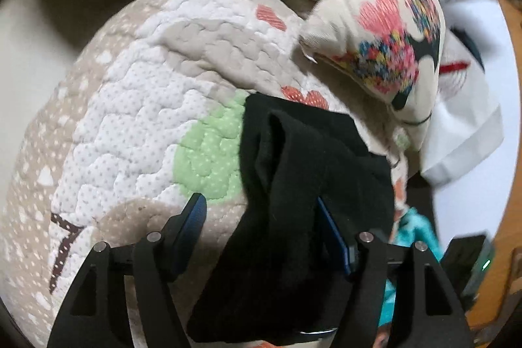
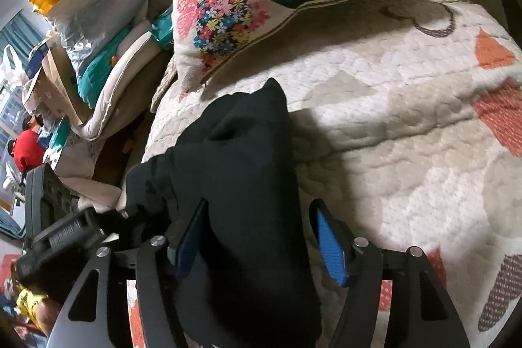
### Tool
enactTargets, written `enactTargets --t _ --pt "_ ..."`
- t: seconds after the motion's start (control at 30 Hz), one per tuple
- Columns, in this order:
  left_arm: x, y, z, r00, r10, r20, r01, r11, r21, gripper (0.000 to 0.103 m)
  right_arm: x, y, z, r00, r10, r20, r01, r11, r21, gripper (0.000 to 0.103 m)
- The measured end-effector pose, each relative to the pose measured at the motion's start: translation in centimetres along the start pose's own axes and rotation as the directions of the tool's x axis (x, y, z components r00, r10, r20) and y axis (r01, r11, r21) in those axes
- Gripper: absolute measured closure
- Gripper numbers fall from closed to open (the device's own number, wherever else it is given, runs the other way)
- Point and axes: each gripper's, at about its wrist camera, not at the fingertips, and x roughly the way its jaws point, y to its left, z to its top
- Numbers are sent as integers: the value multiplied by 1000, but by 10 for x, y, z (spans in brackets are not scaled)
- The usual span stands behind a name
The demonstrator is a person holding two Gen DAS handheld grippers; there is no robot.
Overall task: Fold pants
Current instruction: 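Lower the folded pants onto the quilt and open both grippers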
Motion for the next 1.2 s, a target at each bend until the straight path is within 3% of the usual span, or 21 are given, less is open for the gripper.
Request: enactTargets --t 0.1,0.3,0.5,0.7,0.77,0.9,0.93,1.03,1.2 --pt "-2 5 2 1000 -16 -11 16 999 -37 36 -8 2 -8 1000 -8 0 8 1000 -7 34" --pt "-19 -13 -6 987 160 29 -162 983 82 35 -17 10 -33 998 -51 -22 49 997 -62 34" --pt "-42 -15 -13 970 233 70 -240 963 123 33 -22 11 -43 996 -83 -22 81 994 -66 32" --pt "-57 -21 -27 972 220 79 -231 959 165 33 -23 12 -43 995 -102 -17 101 992 -70 32" --pt "-60 -31 -40 972 218 87 -232 947 224 34 -23 12 -43 994 -104 -15 103 992 -67 32" --pt "-43 -48 -59 949 301 97 -315 874 369 33 -21 11 -44 994 -110 -13 109 992 -66 31" --pt "-38 -45 -59 945 316 82 -323 871 369 33 -21 11 -44 994 -112 -12 111 992 -65 31" --pt "-23 -32 -55 945 326 13 -312 891 331 27 -20 9 -45 993 -118 -11 117 991 -61 29" --pt "-27 -32 -54 949 314 15 -303 899 318 25 -30 11 -46 992 -125 7 125 989 -74 28"
